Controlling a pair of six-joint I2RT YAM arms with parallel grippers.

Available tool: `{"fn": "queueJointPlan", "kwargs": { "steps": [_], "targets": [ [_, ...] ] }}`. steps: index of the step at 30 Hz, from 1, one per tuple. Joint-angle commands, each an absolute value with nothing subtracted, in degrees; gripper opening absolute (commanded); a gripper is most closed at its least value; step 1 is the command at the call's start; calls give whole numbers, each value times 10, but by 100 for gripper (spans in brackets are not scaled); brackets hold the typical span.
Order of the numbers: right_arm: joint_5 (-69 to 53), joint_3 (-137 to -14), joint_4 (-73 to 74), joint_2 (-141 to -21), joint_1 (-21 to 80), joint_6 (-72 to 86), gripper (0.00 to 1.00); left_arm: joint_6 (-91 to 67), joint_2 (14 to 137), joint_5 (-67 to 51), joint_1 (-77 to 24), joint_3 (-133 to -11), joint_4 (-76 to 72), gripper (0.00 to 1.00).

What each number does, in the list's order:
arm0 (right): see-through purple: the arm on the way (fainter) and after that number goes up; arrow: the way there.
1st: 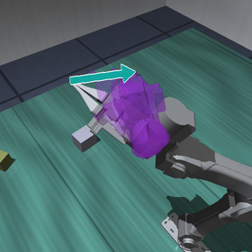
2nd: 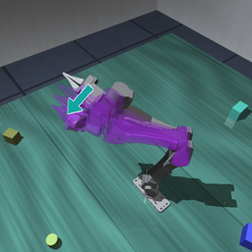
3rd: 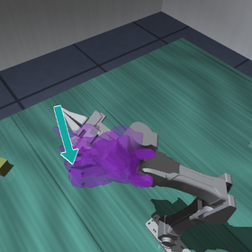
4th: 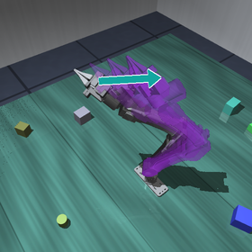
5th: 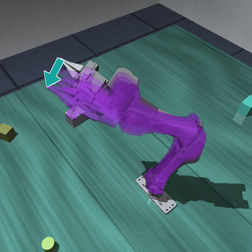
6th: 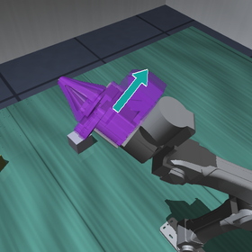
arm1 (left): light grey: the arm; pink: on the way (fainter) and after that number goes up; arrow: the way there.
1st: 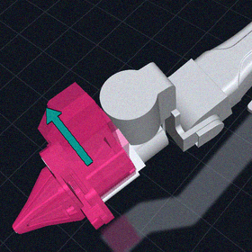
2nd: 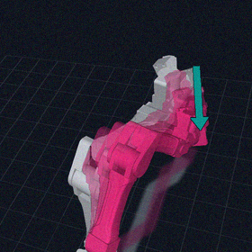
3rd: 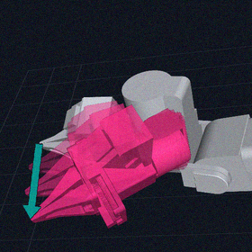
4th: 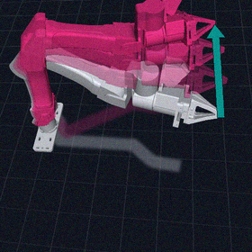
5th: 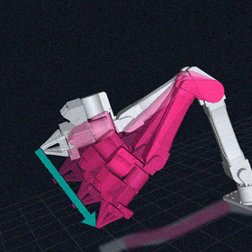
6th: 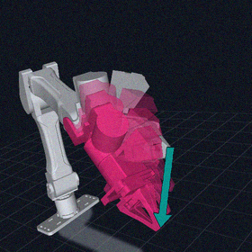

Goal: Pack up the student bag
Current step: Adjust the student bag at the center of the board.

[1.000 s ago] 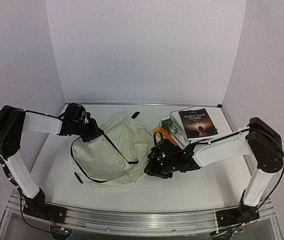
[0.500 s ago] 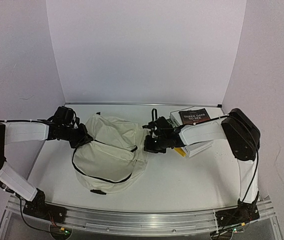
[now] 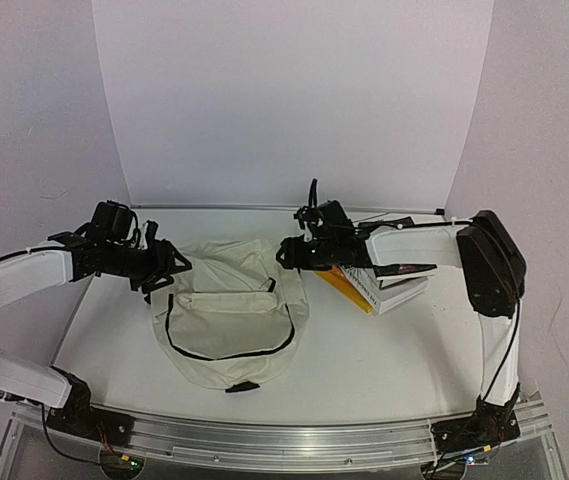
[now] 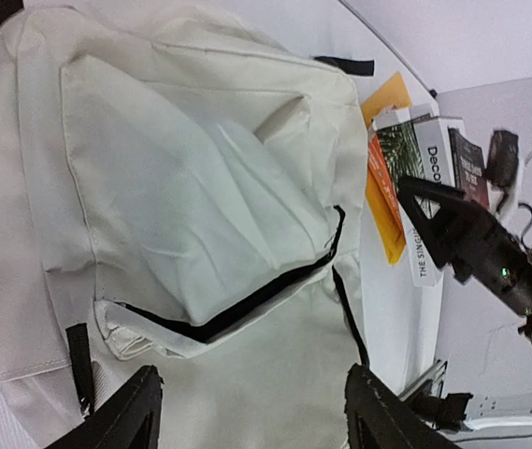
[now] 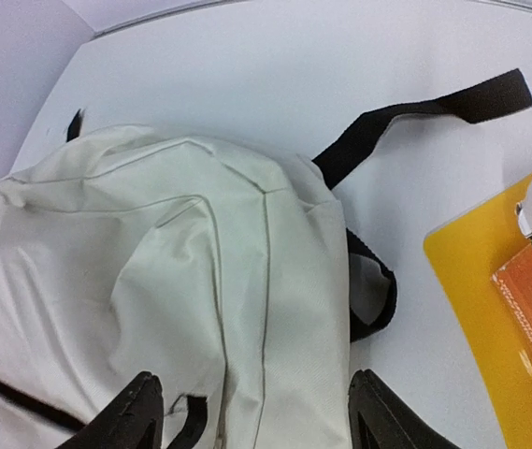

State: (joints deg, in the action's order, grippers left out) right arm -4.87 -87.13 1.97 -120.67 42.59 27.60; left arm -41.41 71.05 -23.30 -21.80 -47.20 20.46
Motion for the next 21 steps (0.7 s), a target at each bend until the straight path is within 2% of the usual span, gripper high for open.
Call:
{"fn": "queueJointPlan", "kwargs": {
  "steps": [1,7,14,18,21],
  "targets": [
    [-77,-812,33,-1094,431,284,71,-385,711,-167,-210,-523,270,74],
    [-118,-714,50,-1017,459,353,78,-378,780,-103,-180,-543,321,93],
    [-86,-646,85,-986,541,429,75,-387,814,-107,-129,-522,287,99],
    [-67,-633,99,-1000,576,472,68,-392,822,-119,-120,-514,265,100],
    [-36,-630,114,-1015,590,492,55,-397,820,-123,-119,-508,258,100]
  ]
}}
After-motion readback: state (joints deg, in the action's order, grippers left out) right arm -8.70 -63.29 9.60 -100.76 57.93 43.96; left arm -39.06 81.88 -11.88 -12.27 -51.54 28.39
